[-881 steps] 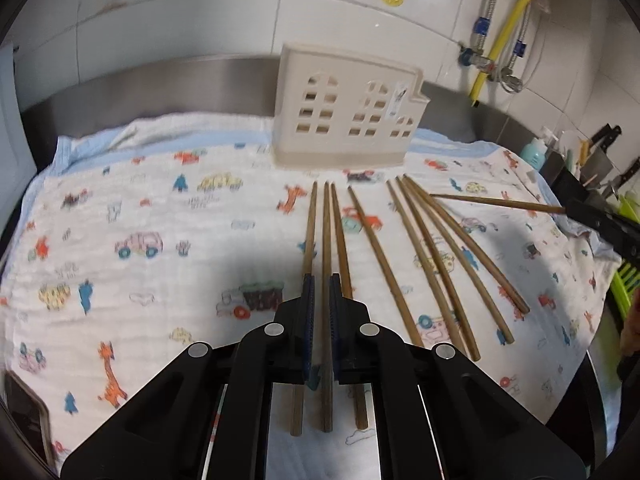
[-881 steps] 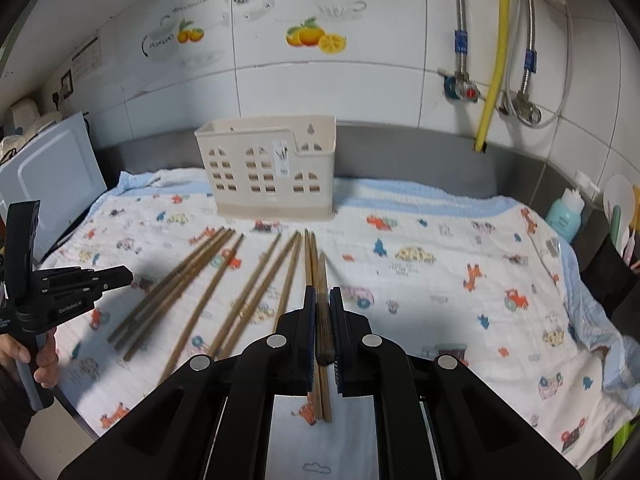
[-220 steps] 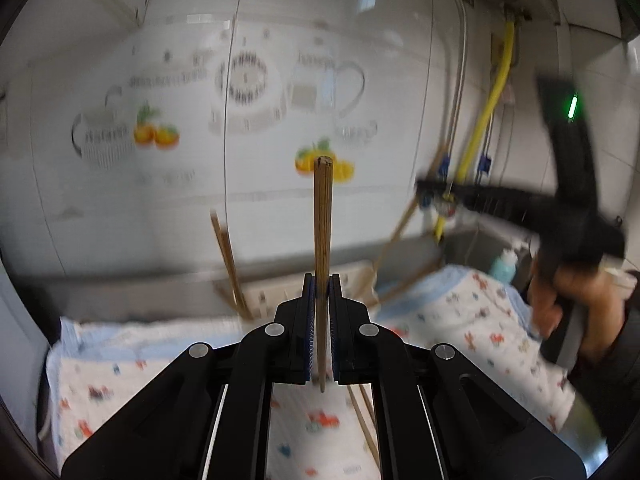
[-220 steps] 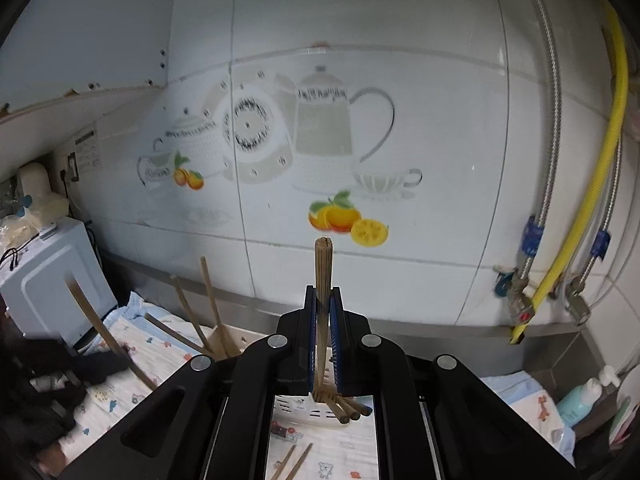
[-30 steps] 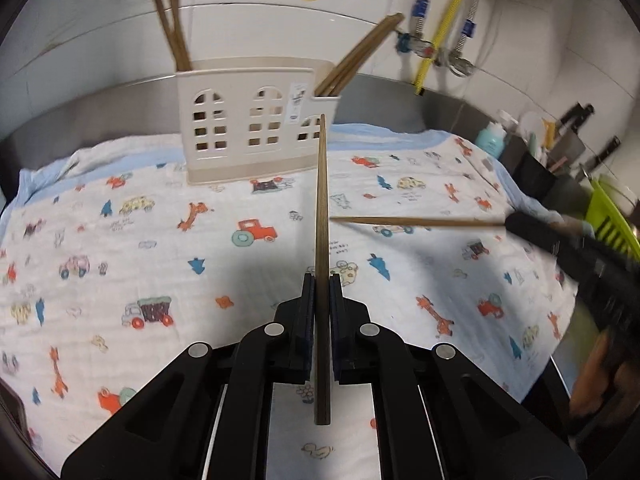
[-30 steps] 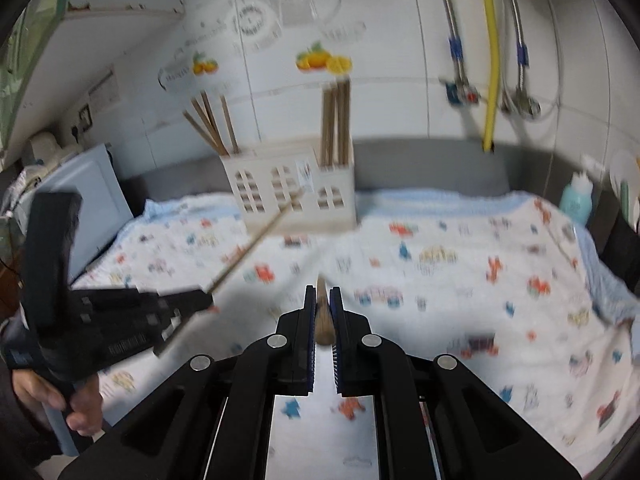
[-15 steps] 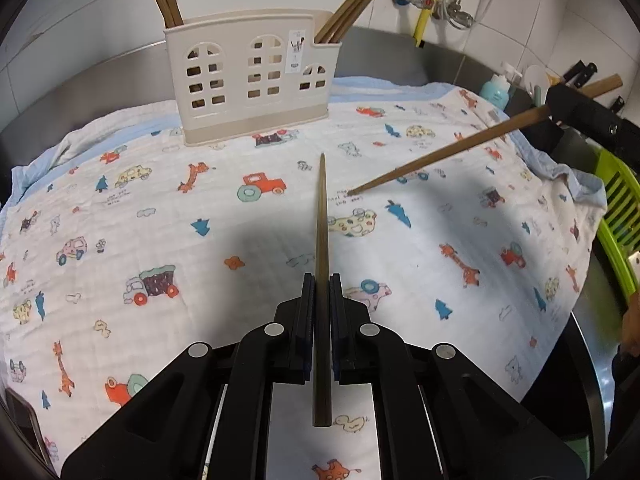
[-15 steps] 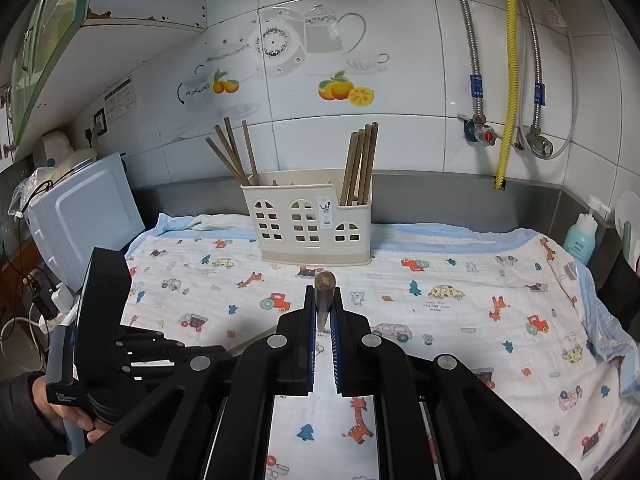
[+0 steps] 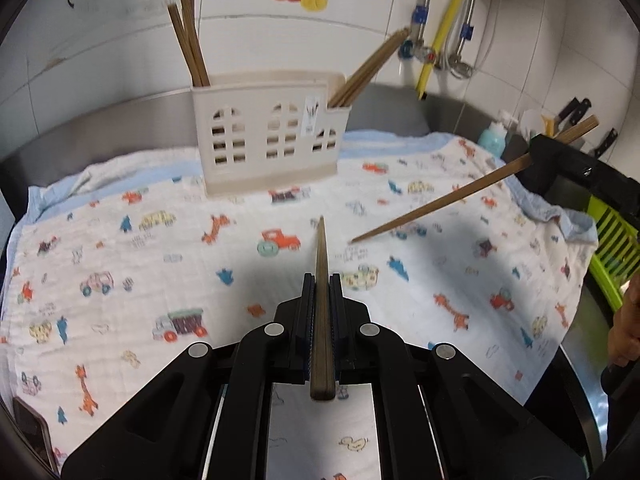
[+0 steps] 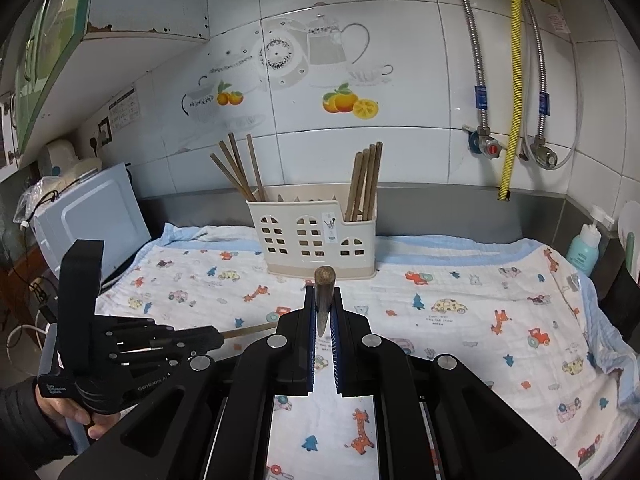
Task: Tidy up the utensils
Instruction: 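Lift the chopstick with the right tool and carry it to the holder, then lower the chopstick into the cream holder and open the right tool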
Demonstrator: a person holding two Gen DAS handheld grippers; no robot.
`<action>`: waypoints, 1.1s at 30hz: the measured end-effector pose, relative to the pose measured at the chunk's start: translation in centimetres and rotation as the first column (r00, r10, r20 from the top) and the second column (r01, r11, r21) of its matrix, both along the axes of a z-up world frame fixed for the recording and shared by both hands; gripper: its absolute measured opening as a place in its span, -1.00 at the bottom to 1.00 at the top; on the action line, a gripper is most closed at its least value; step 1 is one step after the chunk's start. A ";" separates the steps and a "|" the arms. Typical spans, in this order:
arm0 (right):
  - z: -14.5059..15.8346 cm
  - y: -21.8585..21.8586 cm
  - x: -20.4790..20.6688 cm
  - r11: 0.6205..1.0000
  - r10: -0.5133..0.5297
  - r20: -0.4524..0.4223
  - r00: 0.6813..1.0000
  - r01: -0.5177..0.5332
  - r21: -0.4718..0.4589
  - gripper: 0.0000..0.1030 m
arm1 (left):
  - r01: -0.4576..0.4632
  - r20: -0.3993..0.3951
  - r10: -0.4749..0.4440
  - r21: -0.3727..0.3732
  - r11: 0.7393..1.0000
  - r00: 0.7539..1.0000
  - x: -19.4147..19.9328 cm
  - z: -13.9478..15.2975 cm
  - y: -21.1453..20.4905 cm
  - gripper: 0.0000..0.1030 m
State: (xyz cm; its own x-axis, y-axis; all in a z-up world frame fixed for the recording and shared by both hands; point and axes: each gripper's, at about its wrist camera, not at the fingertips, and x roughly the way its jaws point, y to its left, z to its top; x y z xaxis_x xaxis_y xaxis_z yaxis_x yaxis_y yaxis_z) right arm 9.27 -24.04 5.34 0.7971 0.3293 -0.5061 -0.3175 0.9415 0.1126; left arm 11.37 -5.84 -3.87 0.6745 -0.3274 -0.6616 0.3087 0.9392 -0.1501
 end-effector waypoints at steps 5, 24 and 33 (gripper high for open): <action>1.3 0.5 1.1 1.000 0.029 -0.007 1.000 -0.029 0.003 -0.87 | -0.001 0.027 0.002 -0.008 1.000 1.000 0.4 1.2 0.3 -0.88; 12.7 2.5 8.7 0.991 0.088 0.108 0.990 -0.076 -0.109 -0.87 | 0.008 0.200 -0.016 0.039 0.999 0.980 4.6 10.9 1.3 -0.88; 13.4 2.6 12.3 0.985 0.058 0.083 0.995 -0.043 -0.170 -0.87 | -0.049 0.356 0.027 0.051 0.998 0.934 7.1 17.2 1.1 -0.89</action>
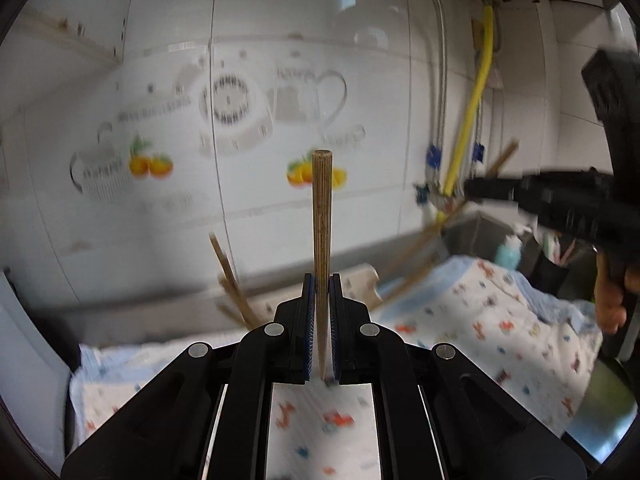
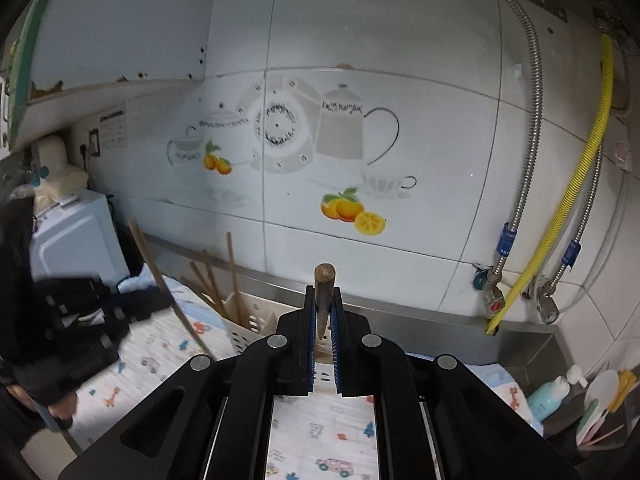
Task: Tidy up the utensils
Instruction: 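Lower the chopstick into the cream holder and open the right tool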
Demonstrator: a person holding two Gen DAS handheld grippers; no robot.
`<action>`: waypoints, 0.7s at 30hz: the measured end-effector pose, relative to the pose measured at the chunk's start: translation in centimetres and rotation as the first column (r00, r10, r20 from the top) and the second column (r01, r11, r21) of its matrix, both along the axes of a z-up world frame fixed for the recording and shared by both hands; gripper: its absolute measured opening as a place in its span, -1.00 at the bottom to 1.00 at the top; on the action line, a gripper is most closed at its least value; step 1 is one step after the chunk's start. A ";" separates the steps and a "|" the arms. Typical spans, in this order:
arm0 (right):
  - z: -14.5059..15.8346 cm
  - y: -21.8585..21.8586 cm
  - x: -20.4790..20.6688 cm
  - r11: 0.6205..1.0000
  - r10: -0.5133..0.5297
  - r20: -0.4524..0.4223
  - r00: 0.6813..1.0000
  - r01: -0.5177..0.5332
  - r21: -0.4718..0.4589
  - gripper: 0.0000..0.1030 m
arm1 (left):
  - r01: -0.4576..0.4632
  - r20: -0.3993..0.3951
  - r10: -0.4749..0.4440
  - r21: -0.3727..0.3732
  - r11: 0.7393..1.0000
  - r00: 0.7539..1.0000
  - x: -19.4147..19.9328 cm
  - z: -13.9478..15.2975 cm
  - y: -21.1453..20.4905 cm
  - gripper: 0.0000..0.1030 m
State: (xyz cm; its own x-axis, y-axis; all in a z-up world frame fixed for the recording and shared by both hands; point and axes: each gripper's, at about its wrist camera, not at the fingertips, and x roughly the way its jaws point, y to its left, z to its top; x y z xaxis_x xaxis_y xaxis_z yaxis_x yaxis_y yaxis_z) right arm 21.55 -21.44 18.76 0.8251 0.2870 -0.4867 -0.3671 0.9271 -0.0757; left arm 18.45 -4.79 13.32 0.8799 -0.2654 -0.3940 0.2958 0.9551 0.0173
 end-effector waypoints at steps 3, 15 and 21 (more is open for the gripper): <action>-0.5 0.1 1.1 1.000 -0.004 -0.019 1.000 0.004 -0.014 -0.87 | -0.024 0.032 0.024 0.000 1.000 0.999 1.2 1.3 -0.2 -0.89; -2.8 -0.3 4.1 1.000 -0.008 -0.076 0.997 0.006 -0.027 -0.87 | -0.121 0.032 0.121 -0.015 0.993 0.992 7.0 1.7 0.4 -0.89; -3.3 -0.2 4.8 1.000 -0.001 -0.093 0.996 -0.001 -0.025 -0.87 | -0.132 -0.049 0.130 -0.032 0.991 0.990 8.7 -0.7 1.2 -0.88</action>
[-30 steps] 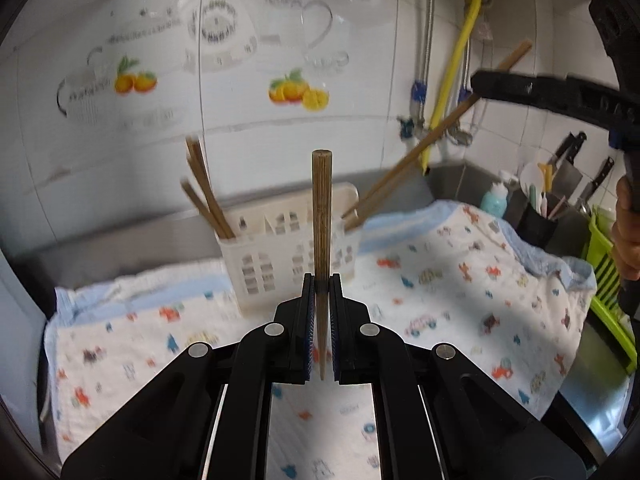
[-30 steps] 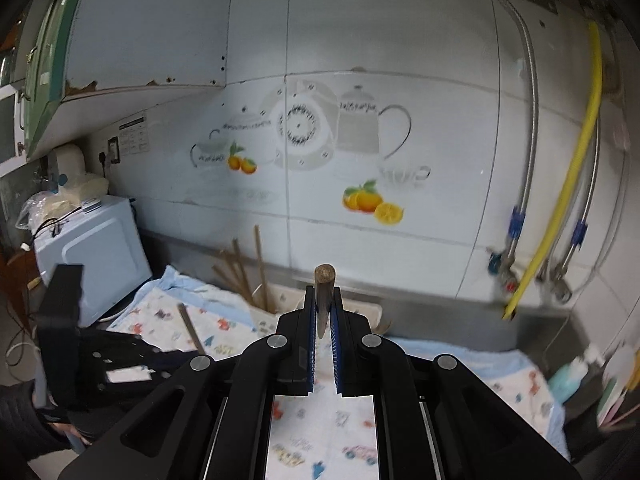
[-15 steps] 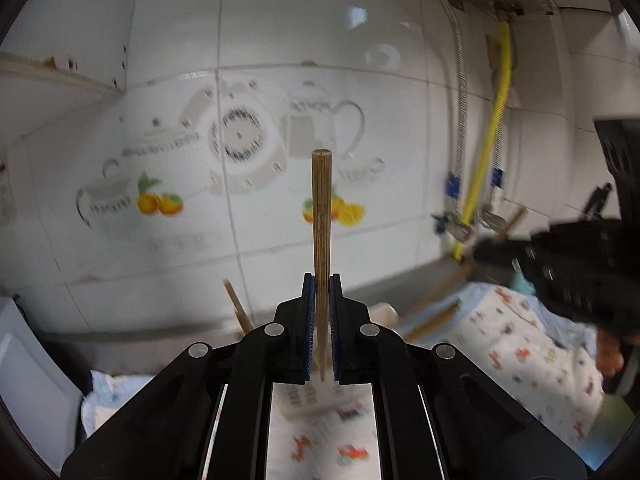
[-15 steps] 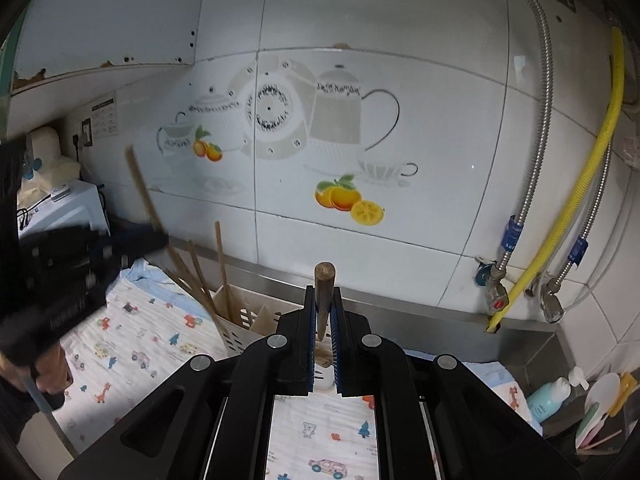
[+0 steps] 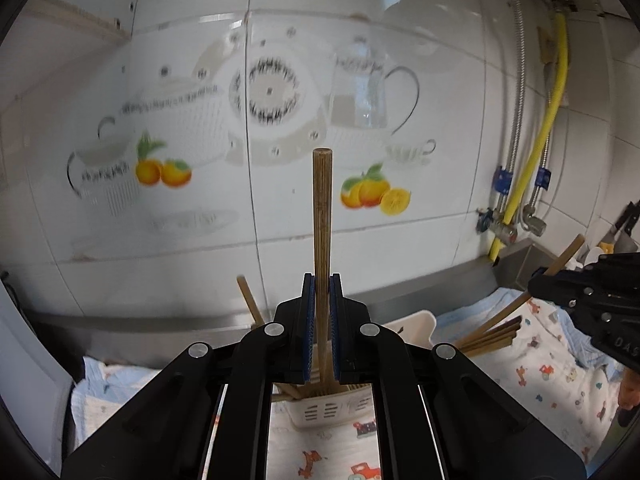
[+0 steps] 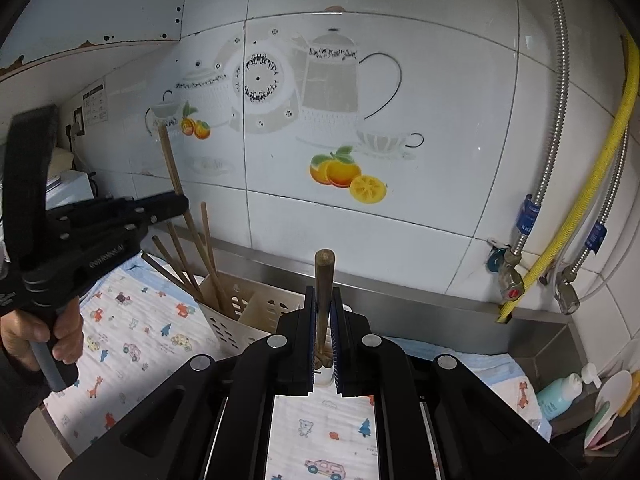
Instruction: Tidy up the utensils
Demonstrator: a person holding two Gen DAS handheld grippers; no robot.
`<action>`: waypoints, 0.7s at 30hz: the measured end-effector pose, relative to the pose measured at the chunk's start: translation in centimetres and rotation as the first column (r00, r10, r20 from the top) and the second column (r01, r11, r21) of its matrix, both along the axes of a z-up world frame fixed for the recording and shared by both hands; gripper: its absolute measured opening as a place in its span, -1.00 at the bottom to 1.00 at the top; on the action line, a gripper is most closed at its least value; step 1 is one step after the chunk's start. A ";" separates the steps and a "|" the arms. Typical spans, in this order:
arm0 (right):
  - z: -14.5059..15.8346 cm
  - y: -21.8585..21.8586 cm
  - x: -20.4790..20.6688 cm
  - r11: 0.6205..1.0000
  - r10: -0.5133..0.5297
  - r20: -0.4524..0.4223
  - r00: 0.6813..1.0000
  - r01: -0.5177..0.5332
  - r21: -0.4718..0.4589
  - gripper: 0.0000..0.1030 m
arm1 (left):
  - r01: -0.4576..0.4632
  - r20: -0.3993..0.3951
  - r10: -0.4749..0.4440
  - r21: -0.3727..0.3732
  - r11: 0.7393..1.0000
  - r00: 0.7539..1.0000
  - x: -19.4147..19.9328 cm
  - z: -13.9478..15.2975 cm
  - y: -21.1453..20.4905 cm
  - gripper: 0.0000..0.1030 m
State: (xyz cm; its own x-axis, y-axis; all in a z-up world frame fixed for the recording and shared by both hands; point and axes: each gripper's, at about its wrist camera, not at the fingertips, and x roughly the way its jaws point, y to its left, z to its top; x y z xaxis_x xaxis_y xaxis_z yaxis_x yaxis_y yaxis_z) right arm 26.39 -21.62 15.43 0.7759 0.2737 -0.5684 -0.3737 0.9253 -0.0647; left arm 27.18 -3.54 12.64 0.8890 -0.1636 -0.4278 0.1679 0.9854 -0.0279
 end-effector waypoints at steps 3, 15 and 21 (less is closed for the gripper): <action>-0.3 0.0 0.4 1.000 -0.002 -0.008 1.000 0.002 0.001 -0.87 | 0.004 -0.023 -0.004 0.006 1.000 1.000 0.4 -0.8 0.0 -0.88; -1.2 0.4 1.2 1.000 -0.012 -0.027 1.000 0.011 -0.005 -0.87 | -0.005 -0.046 0.005 -0.008 1.000 0.999 0.4 -1.6 0.8 -0.85; -0.9 0.2 1.0 1.000 -0.022 -0.022 1.000 0.022 0.001 -0.84 | -0.006 -0.036 0.005 -0.022 1.000 0.999 -0.2 -1.1 1.2 -0.83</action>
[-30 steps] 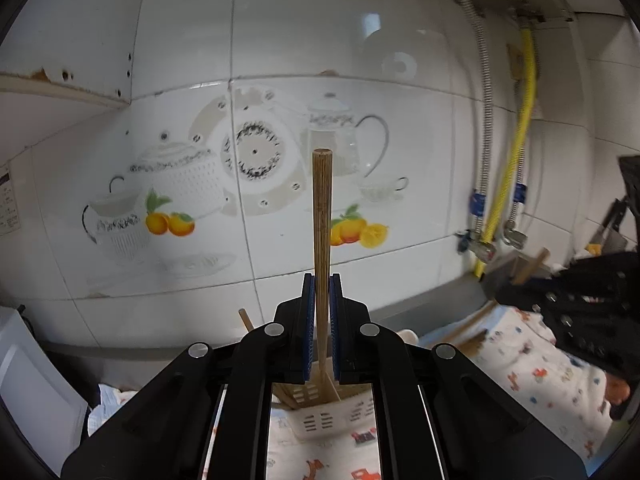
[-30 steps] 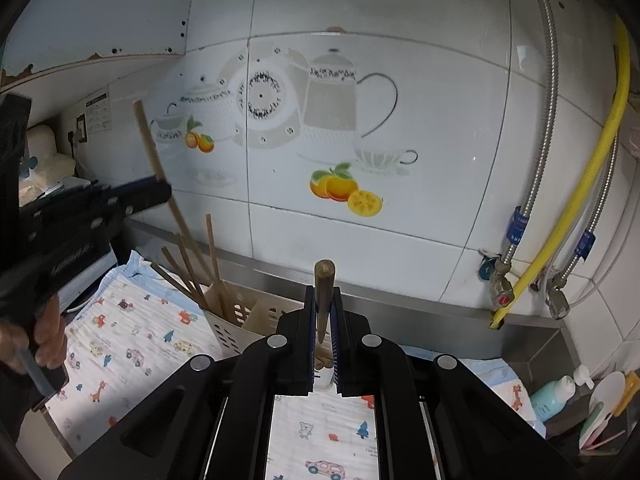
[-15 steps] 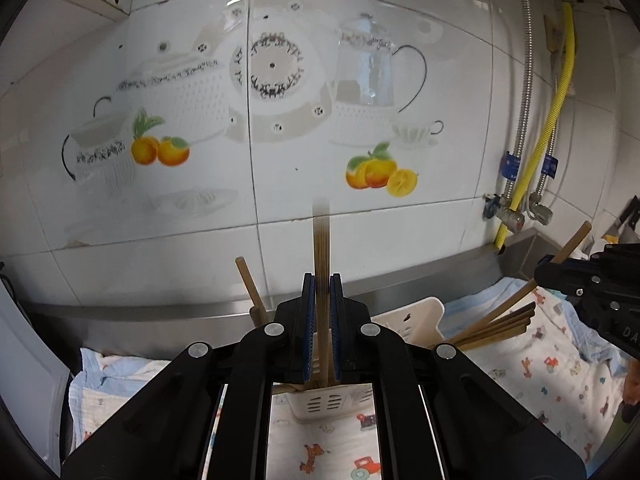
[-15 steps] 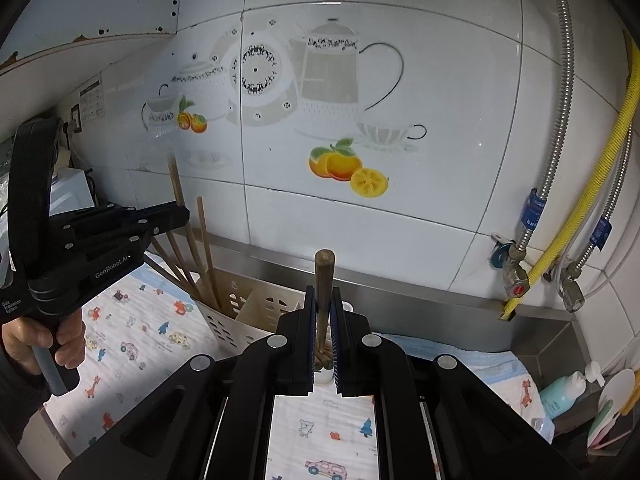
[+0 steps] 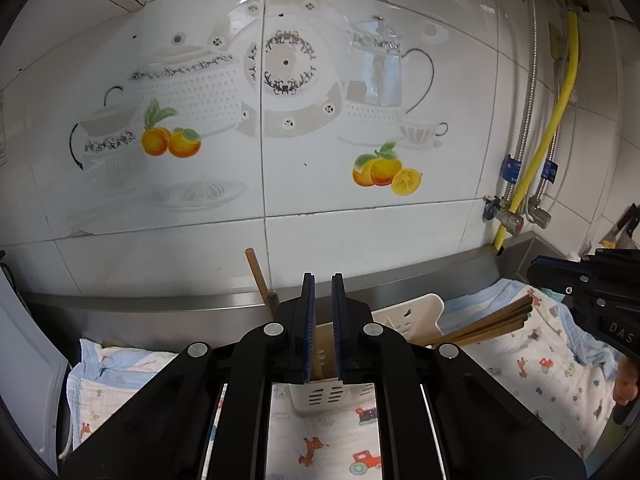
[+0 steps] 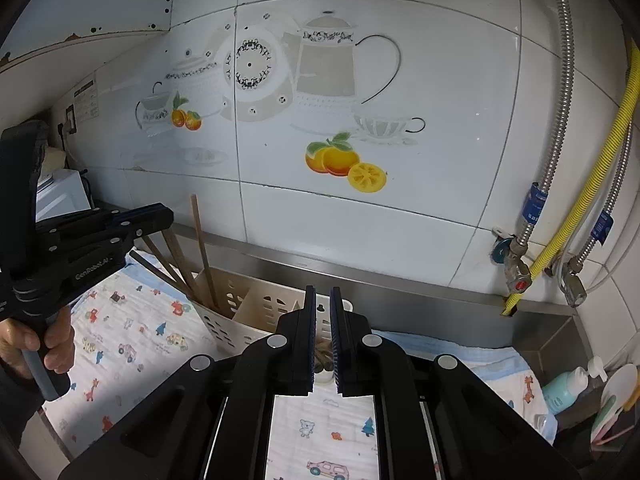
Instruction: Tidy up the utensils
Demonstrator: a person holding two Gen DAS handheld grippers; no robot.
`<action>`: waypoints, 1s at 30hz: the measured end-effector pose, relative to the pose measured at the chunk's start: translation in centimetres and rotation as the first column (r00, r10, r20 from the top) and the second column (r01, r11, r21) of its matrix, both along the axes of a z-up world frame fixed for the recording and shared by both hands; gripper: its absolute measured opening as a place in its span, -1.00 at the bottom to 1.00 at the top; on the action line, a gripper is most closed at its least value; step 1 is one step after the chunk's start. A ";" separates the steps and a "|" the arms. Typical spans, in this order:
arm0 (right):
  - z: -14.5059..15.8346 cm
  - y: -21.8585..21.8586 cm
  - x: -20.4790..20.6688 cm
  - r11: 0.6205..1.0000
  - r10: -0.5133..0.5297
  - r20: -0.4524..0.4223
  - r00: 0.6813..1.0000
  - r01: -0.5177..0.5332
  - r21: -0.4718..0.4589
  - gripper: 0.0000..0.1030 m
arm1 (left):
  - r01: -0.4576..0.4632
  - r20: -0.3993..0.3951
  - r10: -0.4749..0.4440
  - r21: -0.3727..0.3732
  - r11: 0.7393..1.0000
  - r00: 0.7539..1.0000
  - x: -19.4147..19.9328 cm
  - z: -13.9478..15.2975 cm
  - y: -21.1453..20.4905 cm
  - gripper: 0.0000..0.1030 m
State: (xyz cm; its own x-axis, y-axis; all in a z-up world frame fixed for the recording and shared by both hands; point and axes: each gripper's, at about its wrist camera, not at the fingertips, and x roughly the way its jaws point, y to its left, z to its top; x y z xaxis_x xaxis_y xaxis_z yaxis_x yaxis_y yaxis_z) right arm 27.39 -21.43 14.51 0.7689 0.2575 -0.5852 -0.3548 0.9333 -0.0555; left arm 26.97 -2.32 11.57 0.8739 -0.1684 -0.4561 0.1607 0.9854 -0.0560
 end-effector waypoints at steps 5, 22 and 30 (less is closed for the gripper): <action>0.6 -0.2 -0.6 1.000 -0.005 0.014 1.000 0.005 0.009 -0.74 | 0.002 0.012 -0.002 -0.003 1.000 1.000 -0.7 0.6 0.0 -0.69; 1.3 -0.7 -6.1 0.999 -0.015 0.063 0.998 0.013 0.036 -0.15 | 0.002 0.065 -0.001 -0.006 1.000 0.998 -7.0 1.5 0.3 0.25; 0.8 -0.4 -8.7 0.999 -0.020 0.080 0.997 0.018 0.028 0.08 | -0.013 0.098 0.013 0.004 1.000 0.995 -10.3 1.4 0.7 0.57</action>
State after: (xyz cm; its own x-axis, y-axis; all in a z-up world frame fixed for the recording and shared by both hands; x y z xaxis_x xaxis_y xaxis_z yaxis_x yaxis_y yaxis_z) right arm 18.68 -21.79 15.36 0.8179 0.2575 -0.5146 -0.3325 0.9413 -0.0574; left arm 16.69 -1.61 12.94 0.9166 -0.1548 -0.3687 0.1523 0.9877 -0.0360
